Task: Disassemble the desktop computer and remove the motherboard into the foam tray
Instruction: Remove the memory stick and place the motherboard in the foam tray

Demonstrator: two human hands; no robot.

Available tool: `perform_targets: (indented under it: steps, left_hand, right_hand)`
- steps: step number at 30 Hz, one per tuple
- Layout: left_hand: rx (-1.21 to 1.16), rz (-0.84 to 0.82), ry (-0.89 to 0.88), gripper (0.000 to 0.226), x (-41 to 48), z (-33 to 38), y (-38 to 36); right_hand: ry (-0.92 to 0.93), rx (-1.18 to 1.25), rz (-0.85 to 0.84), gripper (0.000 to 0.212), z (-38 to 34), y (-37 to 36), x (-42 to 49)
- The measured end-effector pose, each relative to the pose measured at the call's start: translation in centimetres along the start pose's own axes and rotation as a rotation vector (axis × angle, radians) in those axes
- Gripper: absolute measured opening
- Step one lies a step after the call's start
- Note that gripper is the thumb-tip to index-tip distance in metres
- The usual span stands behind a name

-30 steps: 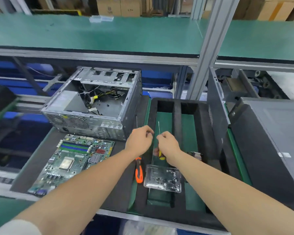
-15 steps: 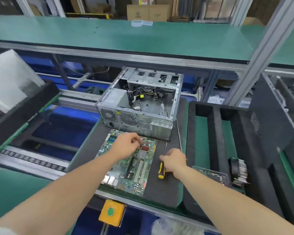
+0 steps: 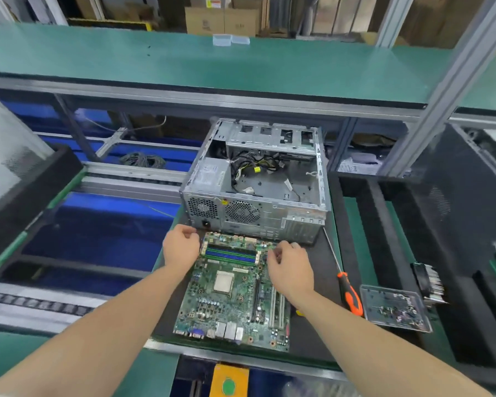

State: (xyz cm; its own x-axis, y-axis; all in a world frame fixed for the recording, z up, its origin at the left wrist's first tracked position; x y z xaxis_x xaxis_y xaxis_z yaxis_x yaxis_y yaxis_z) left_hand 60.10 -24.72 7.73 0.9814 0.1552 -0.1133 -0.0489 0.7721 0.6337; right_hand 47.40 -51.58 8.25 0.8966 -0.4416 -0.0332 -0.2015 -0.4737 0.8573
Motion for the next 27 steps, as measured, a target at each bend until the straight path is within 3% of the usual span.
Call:
perform_targets:
  steps: [3,10,15,21,27]
  left_hand:
    - [-0.029,-0.111,0.099,0.025,1.0,-2.2,-1.2]
    - [-0.079,-0.197,0.017,0.028,2.2,-3.1,-2.4]
    - [-0.059,-0.221,-0.026,0.020,2.4,-2.9,-2.6]
    - [0.054,-0.195,-0.185,0.029,2.0,-2.0,-2.6]
    - [0.114,-0.198,-0.217,0.029,2.2,-1.8,-2.7]
  right_hand:
    - [-0.076,0.118,-0.050,0.029,-1.5,-2.2,0.8]
    - [-0.260,0.156,-0.037,0.023,-0.8,-3.7,2.0]
    - [-0.263,0.156,-0.013,0.020,-0.7,-3.7,2.0]
    - [-0.206,0.105,0.041,0.024,-0.9,-3.9,1.7]
    - [-0.195,0.049,0.063,0.024,-0.9,-4.0,1.7]
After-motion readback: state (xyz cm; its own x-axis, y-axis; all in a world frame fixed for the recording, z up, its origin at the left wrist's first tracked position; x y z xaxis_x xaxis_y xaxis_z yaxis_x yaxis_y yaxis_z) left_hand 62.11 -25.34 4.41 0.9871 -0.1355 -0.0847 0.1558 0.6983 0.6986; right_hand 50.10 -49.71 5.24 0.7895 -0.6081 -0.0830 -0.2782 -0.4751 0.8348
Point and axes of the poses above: each hand's wrist, its own x-axis towards the middle knuckle, its own y-axis out of the back of the hand, z = x × y, the point moved 8 cm from there along x, towards the middle knuckle, and after that the axes turned 1 degree about -x, right-handed, at the moved point
